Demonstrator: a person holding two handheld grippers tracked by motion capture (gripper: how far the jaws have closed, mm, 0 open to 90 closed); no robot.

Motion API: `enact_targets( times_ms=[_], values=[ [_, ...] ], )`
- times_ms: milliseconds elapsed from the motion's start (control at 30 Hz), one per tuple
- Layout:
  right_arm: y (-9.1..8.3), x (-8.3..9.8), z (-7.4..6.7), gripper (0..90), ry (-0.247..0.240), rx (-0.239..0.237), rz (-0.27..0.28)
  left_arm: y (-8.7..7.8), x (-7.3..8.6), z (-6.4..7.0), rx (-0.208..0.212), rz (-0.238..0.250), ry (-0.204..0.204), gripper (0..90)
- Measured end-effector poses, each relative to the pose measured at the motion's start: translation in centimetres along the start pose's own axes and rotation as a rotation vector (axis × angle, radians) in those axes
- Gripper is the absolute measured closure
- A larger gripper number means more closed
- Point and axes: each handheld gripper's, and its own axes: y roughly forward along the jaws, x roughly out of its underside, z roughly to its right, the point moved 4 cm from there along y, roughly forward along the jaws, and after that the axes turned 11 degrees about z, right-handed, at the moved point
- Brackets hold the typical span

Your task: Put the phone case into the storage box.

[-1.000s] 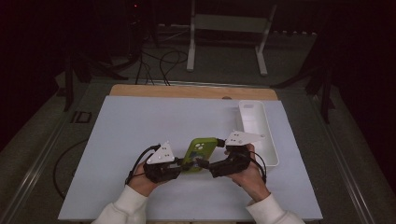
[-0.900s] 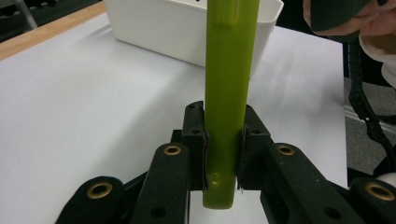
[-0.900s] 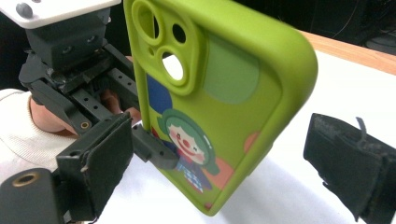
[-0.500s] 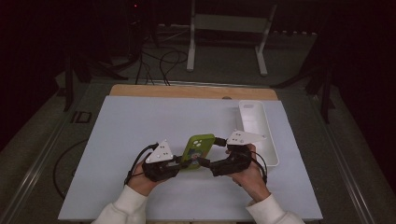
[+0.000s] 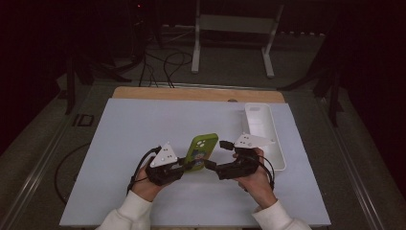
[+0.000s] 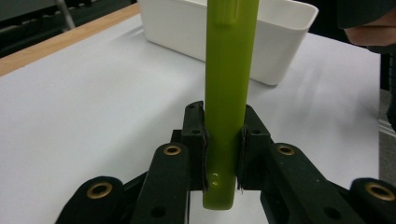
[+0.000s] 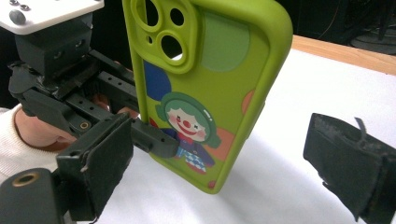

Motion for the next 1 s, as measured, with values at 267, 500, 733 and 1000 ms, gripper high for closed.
enact_targets(
  times_ms=[267,500,733,1000],
  values=[
    [0.18,0.02,-0.08,8.3,0.001,0.014,0.0,-0.02,-0.13,-0.07,-0.029,0.005,-0.002,77.3],
    [0.24,-0.06,-0.08,8.3,0.008,0.021,0.005,-0.05,-0.21,-0.2,-0.066,0.008,-0.001,77.2],
    [0.25,-0.06,-0.04,8.3,0.019,0.024,0.01,-0.04,-0.28,-0.26,-0.104,0.015,-0.003,77.3],
    [0.31,-0.13,-0.06,8.3,0.019,0.037,0.014,-0.15,-0.45,-0.37,-0.145,0.029,-0.002,77.3]
  ],
)
